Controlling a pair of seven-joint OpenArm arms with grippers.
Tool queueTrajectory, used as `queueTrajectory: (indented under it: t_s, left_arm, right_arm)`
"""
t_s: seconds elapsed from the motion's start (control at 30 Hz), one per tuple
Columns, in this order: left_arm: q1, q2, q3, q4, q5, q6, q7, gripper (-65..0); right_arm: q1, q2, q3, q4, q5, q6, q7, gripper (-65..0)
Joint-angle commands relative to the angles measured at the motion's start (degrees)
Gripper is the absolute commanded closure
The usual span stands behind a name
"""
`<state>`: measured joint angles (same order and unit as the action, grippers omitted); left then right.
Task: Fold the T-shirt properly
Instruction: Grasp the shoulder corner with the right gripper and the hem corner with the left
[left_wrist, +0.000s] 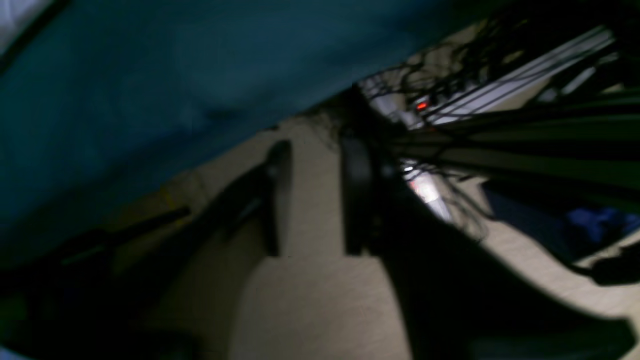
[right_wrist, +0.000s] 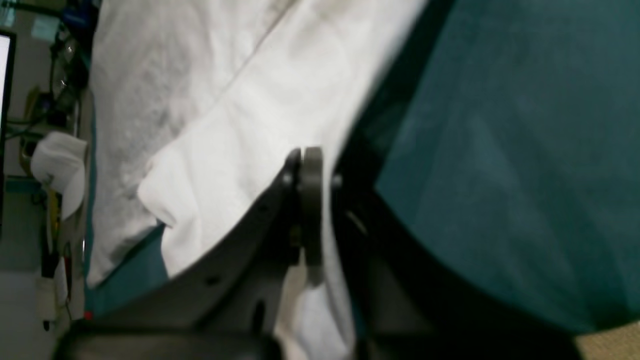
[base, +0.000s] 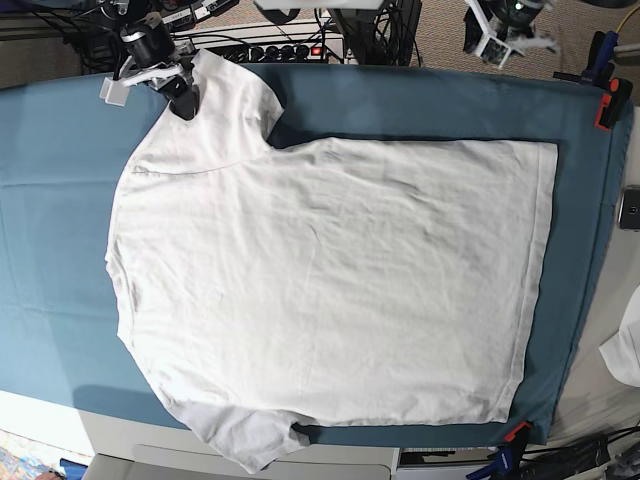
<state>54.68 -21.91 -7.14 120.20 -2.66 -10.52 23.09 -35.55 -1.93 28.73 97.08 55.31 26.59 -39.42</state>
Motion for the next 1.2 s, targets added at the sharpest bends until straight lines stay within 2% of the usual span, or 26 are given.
queueTrajectory:
  t_s: [0.0,0.1,0.17,0.27,0.4,0.53,0.63,0.73,0.8,0.93,1.17]
  left_arm:
    - [0.0,-0.9,-0.2,1.0,0.1,1.4,-0.2,-22.2]
    - [-2.3,-2.5,-0.3,1.0,0.1,4.9,2.7,-22.4]
    - [-3.8,-3.2,-1.4,1.0,-1.2,5.2,4.6,-22.4]
    - [-6.0,-3.8,-6.3,1.0,-9.0,4.9,6.7,-22.4]
    - [-8.9,-3.8,-17.2,0.9,-24.3,0.7,9.5,-22.4]
    - [-11.5,-4.0,-26.1,0.3,-35.9,-3.0,12.2,-22.4]
    - [-13.0,-4.0,-29.2,-2.1,-41.7,-4.7,13.7,-22.4]
    - [-15.4,-4.0,-29.4,-8.0,-46.4,-6.1,15.9,-22.4]
    - [-17.4,-4.0,-29.4,-12.5,-48.6,-6.6,17.1,-22.4]
    - [-21.6,-4.3,-29.4,-19.8,-52.1,-9.6,19.6,-22.4]
    - [-24.4,-6.0,-29.4,-24.0,-53.2,-9.9,20.0,-22.4]
  right_arm:
    - [-0.8,0.0,-0.2,0.0,-3.0,-1.3,-3.5,0.0]
    - [-0.8,0.0,-0.2,0.0,-4.4,-1.4,-3.4,0.0]
    - [-0.8,0.0,-0.2,0.0,-4.4,-1.3,-3.5,0.0]
    - [-0.8,0.0,-0.2,0.0,-4.4,-1.3,-3.4,0.0]
    - [-0.8,0.0,-0.2,0.0,-4.4,-1.3,-3.4,0.0]
    - [-0.8,0.0,-0.2,0.0,-4.4,-1.3,-3.3,0.0]
    - [-0.8,0.0,-0.2,0.0,-4.4,-1.3,-3.2,0.0]
    - [-0.8,0.0,-0.2,0.0,-4.4,-1.3,-3.2,0.0]
    - [-0.8,0.0,-0.2,0.0,-4.4,-1.3,-3.2,0.0]
    - [-0.8,0.0,-0.2,0.0,-4.4,-1.3,-3.2,0.0]
    - [-0.8,0.0,-0.2,0.0,-4.4,-1.3,-3.2,0.0]
